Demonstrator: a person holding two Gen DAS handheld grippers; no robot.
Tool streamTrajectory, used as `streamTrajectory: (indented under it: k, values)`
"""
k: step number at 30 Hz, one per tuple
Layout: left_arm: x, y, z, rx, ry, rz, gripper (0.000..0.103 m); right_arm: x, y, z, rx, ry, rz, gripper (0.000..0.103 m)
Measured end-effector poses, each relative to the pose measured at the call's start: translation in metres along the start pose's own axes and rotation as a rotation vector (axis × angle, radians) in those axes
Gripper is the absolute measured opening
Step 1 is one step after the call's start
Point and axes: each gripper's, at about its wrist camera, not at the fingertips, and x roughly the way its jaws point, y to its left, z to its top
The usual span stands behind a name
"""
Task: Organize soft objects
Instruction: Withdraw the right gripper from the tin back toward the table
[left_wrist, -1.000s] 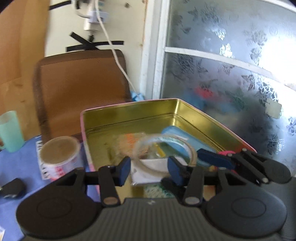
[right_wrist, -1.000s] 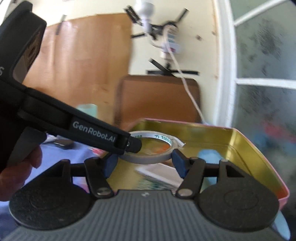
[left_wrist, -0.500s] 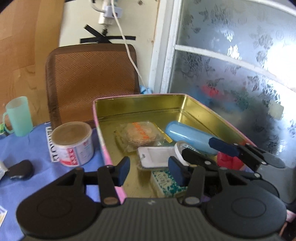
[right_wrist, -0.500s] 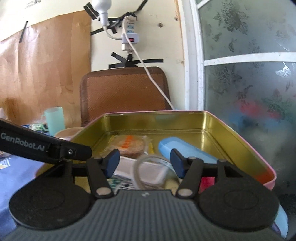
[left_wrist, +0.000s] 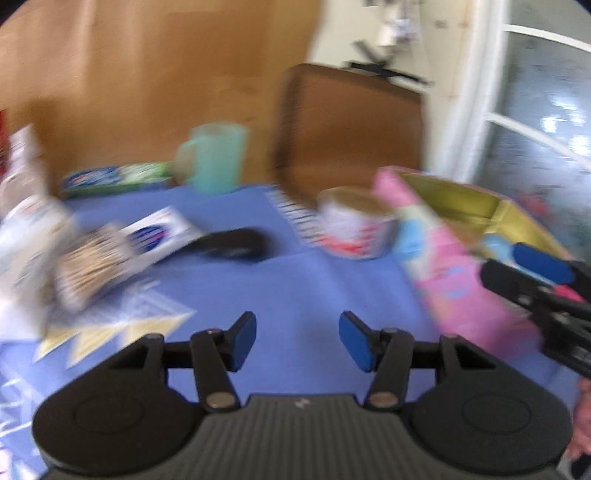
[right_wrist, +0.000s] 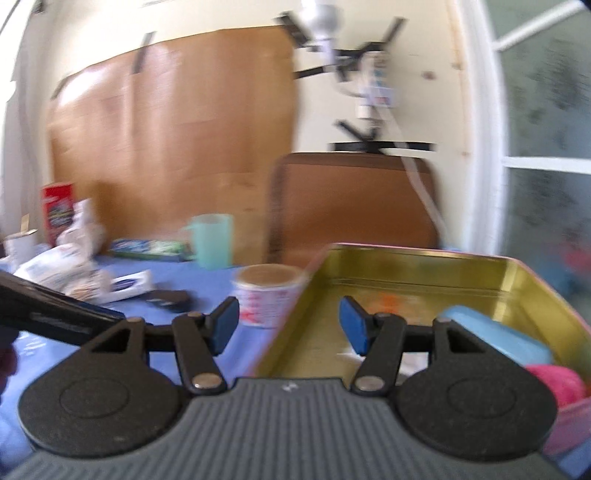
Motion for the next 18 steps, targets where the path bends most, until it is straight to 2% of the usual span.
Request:
streamTrajectory:
  k: [3, 7, 10, 13, 14, 15, 18]
  values:
    - [-0.002, 0.030, -0.009, -0.035, 0.014, 0.089, 0.051, 0.008, 0.027, -0.002, -0.050, 0.028, 0.077, 0.062]
    - [-0.009, 0.070, -0.019, -0.083, 0.009, 0.166, 0.053, 0.026, 0.055, -0.009, -0.068, 0.115, 0.187, 0.062]
    - [-0.018, 0.101, -0.027, -0.133, -0.019, 0.230, 0.055, 0.043, 0.070, -0.010, -0.068, 0.187, 0.269, 0.062]
    - [-0.027, 0.129, -0.037, -0.189, -0.065, 0.290, 0.057, 0.060, 0.090, -0.003, -0.072, 0.219, 0.336, 0.060]
    - [-0.029, 0.136, -0.040, -0.225, -0.087, 0.288, 0.057, 0.066, 0.096, 0.000, -0.071, 0.223, 0.356, 0.060]
    - [-0.036, 0.146, -0.041, -0.280, -0.118, 0.238, 0.058, 0.073, 0.104, 0.003, -0.069, 0.226, 0.378, 0.059]
    - [-0.039, 0.157, -0.043, -0.336, -0.136, 0.207, 0.058, 0.102, 0.124, 0.015, -0.028, 0.248, 0.436, 0.054]
